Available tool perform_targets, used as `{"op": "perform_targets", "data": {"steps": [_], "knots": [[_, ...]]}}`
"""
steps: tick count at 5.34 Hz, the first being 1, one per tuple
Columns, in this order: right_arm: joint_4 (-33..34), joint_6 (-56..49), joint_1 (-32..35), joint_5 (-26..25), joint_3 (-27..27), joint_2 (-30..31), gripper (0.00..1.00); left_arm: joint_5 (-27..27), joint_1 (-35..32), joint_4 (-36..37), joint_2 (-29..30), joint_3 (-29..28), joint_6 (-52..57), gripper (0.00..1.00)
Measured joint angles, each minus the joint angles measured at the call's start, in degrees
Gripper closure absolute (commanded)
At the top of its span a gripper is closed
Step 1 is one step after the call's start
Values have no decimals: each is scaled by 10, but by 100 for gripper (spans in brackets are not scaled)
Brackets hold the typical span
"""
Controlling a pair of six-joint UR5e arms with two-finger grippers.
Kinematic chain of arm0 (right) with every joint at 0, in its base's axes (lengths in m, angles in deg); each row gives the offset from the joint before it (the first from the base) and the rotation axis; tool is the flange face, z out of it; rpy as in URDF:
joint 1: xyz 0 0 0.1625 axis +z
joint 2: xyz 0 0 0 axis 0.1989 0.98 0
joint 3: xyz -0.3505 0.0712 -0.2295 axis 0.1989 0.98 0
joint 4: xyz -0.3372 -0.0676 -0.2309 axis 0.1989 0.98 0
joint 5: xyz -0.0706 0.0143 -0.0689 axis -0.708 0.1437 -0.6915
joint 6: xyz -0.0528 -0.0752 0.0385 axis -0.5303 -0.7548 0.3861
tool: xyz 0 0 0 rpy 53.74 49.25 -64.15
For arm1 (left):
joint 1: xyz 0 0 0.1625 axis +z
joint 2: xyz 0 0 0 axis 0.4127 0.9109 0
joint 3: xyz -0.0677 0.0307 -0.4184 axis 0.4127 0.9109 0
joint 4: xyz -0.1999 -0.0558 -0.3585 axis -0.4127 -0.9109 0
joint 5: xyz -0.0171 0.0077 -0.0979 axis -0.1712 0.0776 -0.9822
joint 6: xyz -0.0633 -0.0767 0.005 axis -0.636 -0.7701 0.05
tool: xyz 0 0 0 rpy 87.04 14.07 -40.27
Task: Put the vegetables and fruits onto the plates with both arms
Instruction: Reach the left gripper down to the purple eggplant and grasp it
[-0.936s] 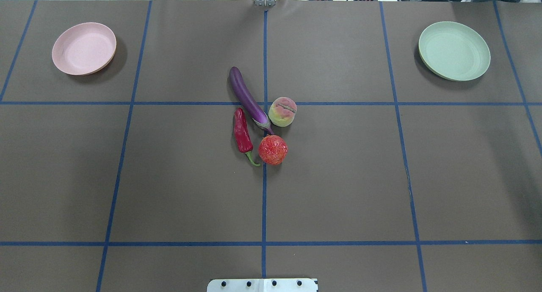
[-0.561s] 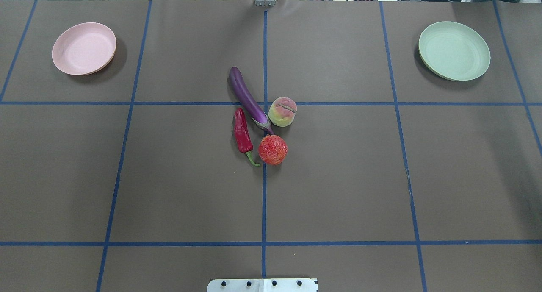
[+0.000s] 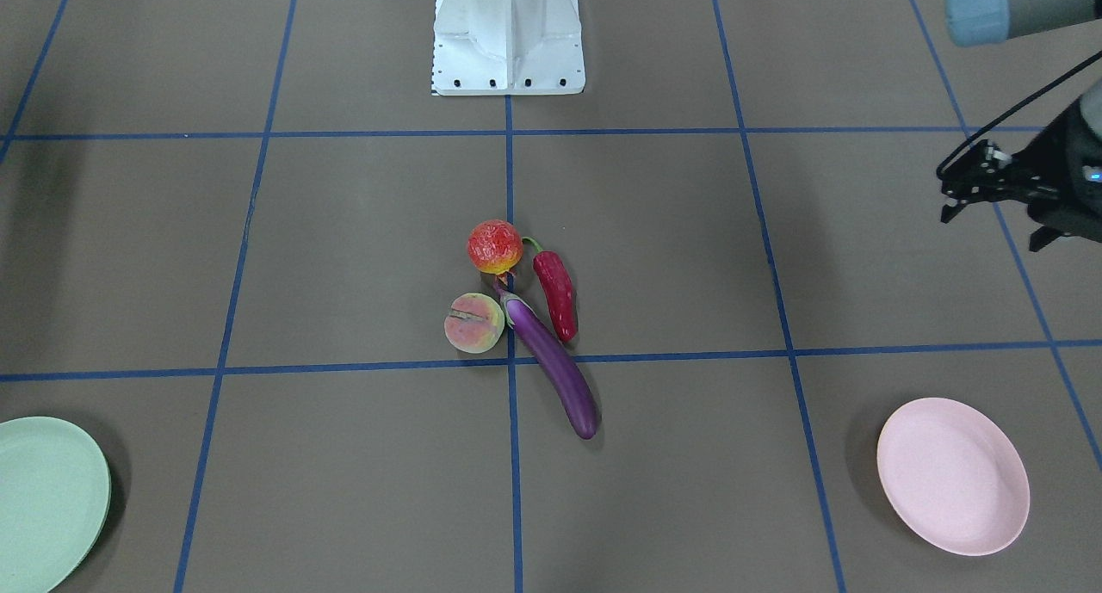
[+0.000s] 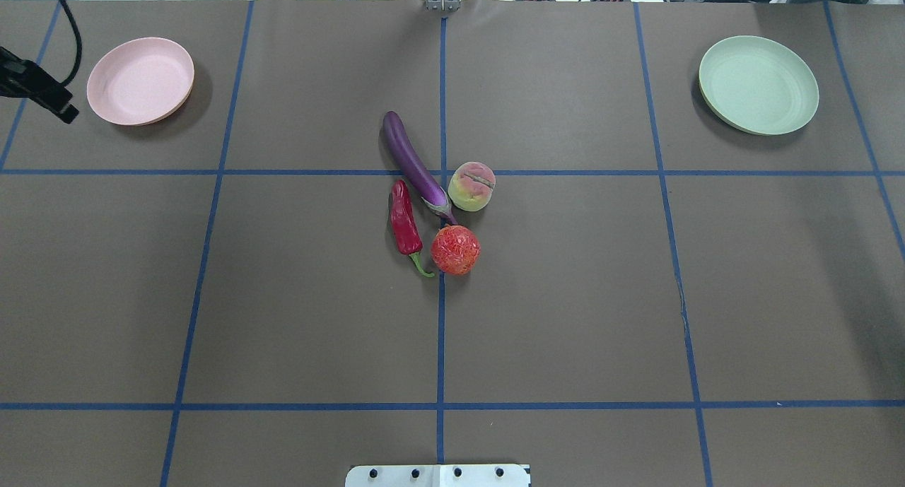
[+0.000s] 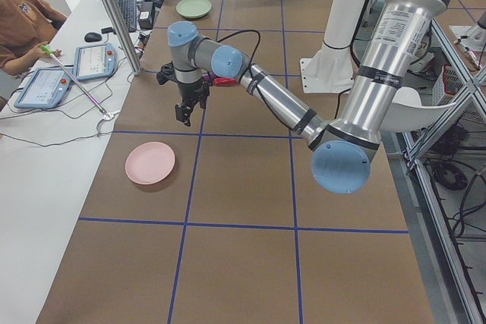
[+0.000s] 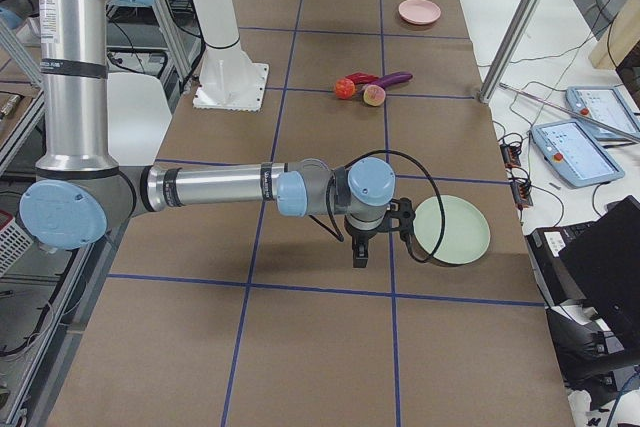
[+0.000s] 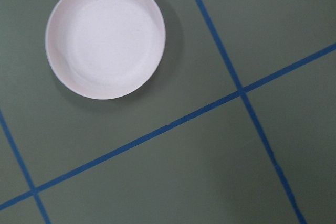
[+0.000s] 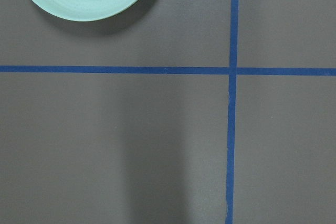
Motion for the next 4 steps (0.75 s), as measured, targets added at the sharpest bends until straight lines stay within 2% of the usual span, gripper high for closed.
{"op": "perform_targets", "data": {"steps": [1,2,3,4], "knots": [[0,-1,0,2,3,-1,0,1,60,-1,62,-30,-156,0],[-9,-1,-2,11,10,-1,0,5,112,-6,148,-96,-274,0],[-23,0,-3,18,19,0,0,11,145,-48,228,-190,-360,0],[-29,0,-4,20,24,-1,0,13,167,-144,283,-293,-446,0]]}}
